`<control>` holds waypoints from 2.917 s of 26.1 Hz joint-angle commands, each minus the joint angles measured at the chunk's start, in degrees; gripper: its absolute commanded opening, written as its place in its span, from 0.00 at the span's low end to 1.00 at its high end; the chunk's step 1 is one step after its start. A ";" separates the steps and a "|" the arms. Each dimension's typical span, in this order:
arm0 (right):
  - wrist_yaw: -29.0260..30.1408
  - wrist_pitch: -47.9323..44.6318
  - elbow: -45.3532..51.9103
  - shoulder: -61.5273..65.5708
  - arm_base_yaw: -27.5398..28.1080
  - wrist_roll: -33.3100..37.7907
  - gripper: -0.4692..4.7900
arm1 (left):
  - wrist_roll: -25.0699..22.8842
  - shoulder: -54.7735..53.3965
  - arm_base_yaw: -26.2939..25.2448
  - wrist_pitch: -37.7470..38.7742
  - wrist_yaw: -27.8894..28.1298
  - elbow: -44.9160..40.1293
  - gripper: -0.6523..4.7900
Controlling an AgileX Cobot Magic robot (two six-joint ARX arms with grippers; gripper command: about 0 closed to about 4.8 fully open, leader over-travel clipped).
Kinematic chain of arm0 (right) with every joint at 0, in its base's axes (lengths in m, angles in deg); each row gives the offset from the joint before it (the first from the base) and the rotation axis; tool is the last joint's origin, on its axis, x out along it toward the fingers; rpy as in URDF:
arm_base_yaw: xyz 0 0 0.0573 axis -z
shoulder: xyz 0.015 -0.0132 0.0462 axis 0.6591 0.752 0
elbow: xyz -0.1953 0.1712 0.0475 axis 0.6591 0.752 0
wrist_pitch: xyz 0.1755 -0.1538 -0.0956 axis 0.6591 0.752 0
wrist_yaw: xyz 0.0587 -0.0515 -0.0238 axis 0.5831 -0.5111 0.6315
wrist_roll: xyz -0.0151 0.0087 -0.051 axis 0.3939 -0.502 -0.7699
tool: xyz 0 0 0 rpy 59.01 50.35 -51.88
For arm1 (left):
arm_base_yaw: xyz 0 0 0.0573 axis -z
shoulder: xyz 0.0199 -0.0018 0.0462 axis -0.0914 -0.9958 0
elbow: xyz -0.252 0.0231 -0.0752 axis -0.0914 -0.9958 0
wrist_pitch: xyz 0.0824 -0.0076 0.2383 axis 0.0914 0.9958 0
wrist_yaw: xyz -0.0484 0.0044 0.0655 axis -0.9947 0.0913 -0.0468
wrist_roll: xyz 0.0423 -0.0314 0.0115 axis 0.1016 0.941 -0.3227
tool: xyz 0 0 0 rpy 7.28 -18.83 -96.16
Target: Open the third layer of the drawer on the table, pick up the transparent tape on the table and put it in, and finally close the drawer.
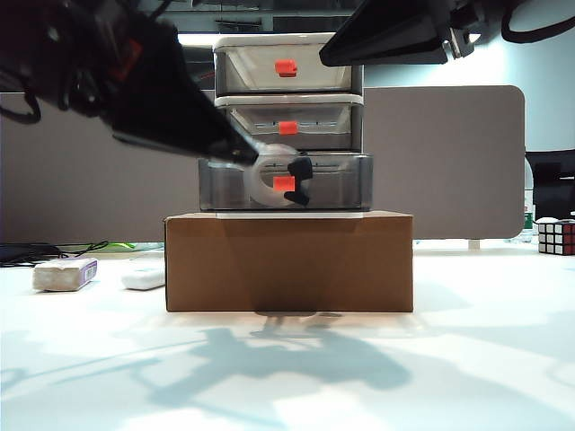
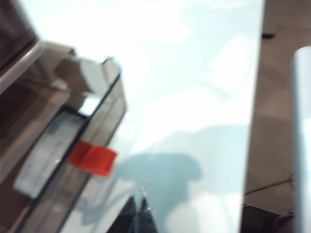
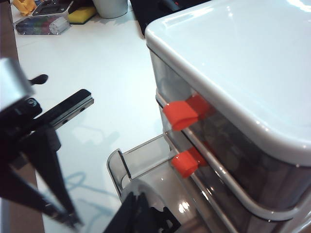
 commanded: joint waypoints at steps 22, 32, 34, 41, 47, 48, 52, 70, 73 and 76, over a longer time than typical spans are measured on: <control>-1.42 3.13 -0.24 -0.61 -0.04 -1.16 0.08 | -1.31 -11.72 0.00 -27.80 20.24 0.17 0.11; -11.23 12.46 -0.24 -9.84 -0.04 -1.49 0.08 | 0.44 15.61 0.72 -1.40 19.04 0.07 0.11; -14.60 14.08 0.07 -12.96 -0.07 -1.49 0.08 | 2.73 22.18 0.72 4.42 22.58 -0.46 0.11; -27.10 13.05 9.81 -29.77 -0.04 -0.98 0.08 | 13.68 42.23 0.72 3.50 30.93 -14.43 0.11; -28.57 9.90 18.67 -40.72 -0.04 0.44 0.08 | 16.17 51.08 0.72 1.73 30.82 -21.77 0.11; -28.61 9.88 19.69 -41.90 -0.02 0.44 0.08 | 16.87 52.02 0.72 1.73 30.69 -22.45 0.11; -30.45 8.74 24.41 -46.84 -0.02 0.48 0.08 | 18.67 55.28 0.66 1.68 30.71 -25.09 0.11; -32.24 3.15 40.65 -60.33 0.04 2.80 0.08 | 21.99 62.97 0.50 2.49 35.08 -32.17 0.11; -32.68 6.14 41.13 -62.82 0.31 2.56 0.08 | 21.79 62.97 -1.75 2.34 38.21 -32.17 0.11; -33.16 6.80 41.13 -63.21 1.75 1.25 0.08 | 21.57 62.97 -6.27 2.36 36.00 -32.17 0.11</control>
